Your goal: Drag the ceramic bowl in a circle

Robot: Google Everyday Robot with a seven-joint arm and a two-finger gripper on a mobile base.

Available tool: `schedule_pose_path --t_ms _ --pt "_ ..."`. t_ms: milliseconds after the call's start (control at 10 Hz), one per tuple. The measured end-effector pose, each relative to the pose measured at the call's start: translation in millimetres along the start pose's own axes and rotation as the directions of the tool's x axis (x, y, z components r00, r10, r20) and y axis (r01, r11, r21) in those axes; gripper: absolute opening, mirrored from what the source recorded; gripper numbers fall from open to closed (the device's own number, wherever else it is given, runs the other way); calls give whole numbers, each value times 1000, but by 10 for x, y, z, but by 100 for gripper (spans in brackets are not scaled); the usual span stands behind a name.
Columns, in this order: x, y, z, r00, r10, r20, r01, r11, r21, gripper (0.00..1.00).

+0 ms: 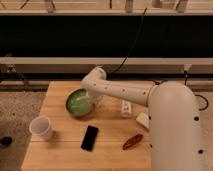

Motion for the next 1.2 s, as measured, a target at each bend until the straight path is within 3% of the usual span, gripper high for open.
schedule_pose_path --t_ms 200,500,900,1200 --pt "-71 45 -22 1000 -16 2 16 1000 -2 4" --pt "-201 -126 -56 999 -42 15 42 999 -2 4" --pt "-389 -10 -107 998 -62 25 62 998 -9 4" --pt "-299 -83 -145 997 -76 24 76 997 0 4"
